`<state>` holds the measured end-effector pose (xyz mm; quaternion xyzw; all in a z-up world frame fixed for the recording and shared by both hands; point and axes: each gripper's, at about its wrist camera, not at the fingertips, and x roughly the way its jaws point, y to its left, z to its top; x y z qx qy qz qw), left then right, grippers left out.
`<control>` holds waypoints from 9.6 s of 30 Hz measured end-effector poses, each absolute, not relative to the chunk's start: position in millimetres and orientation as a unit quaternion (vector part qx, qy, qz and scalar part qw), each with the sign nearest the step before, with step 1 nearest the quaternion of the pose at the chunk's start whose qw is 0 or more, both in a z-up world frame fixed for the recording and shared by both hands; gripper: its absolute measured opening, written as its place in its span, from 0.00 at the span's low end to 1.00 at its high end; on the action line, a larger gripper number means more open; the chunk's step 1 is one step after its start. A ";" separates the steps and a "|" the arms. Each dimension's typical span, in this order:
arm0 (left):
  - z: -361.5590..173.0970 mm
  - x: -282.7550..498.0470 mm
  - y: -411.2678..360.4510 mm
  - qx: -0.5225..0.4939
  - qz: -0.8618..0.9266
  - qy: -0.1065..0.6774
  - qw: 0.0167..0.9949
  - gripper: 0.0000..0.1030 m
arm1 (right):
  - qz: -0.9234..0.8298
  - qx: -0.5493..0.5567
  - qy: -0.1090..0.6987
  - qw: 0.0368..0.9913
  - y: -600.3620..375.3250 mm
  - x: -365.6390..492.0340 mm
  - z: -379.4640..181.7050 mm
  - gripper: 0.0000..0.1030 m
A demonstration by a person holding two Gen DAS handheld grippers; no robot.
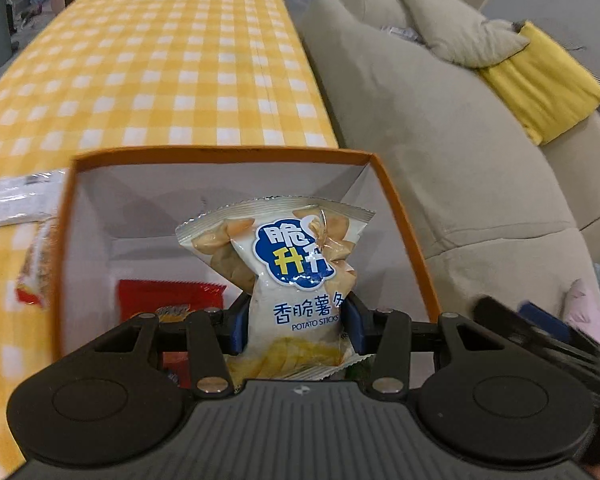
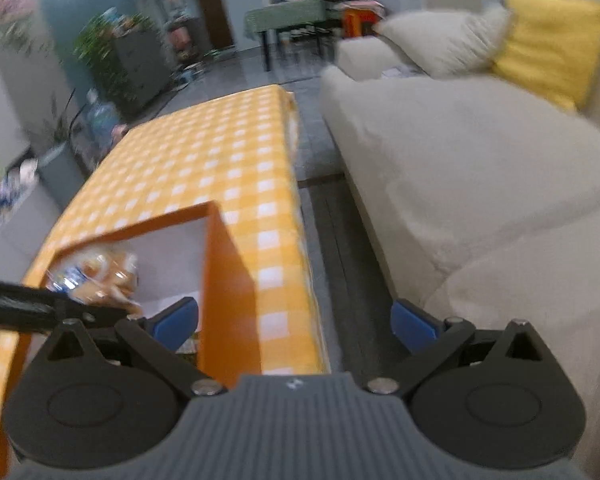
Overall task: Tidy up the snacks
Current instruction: 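Lower the potato stick bag into the box and open the left tool, then reach the right tool to the brown peanut bag and grasp it, then lift the peanut bag with the right tool while the left tool grasps the white packet, then lower the peanut bag into the box with the right tool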
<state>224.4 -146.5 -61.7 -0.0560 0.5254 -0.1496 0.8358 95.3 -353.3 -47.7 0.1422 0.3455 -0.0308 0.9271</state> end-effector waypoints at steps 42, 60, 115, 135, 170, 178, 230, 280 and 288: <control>-6.1 181.4 -164.2 0.037 -0.138 0.526 0.838 0.84 | -0.034 0.176 0.357 0.917 -356.6 98.4 -30.6 0.97; 27.0 105.8 -46.6 -0.014 -0.074 0.505 0.860 0.85 | 0.059 0.176 0.375 0.908 -269.1 92.3 2.7 0.97; -48.6 169.3 188.3 -0.178 0.069 0.484 0.854 0.83 | -0.111 0.026 0.324 0.939 21.7 188.9 -116.8 0.51; -50.0 168.2 204.5 -0.212 0.074 0.490 0.842 0.79 | -0.117 0.007 0.367 0.923 40.5 226.0 -141.0 0.52; -45.8 159.3 202.2 -0.266 0.046 0.471 0.840 0.79 | 0.068 0.042 0.369 0.926 1.6 193.7 -111.9 0.40; -42.5 146.1 164.8 -0.206 -0.011 0.433 0.878 0.80 | 0.131 0.087 0.310 0.938 -44.1 155.4 -35.3 0.40; -114.7 280.2 91.1 0.025 -0.094 0.540 0.836 0.62 | 0.113 0.038 0.369 0.922 -207.9 185.5 -63.2 0.41; -40.8 156.6 83.2 -0.204 -0.081 0.435 0.874 0.59 | -0.032 0.371 0.417 0.829 -203.5 201.0 -94.4 0.41; -37.9 159.2 97.3 -0.197 -0.088 0.432 0.876 0.59 | -0.002 0.213 0.473 0.855 -163.1 233.5 -110.3 0.41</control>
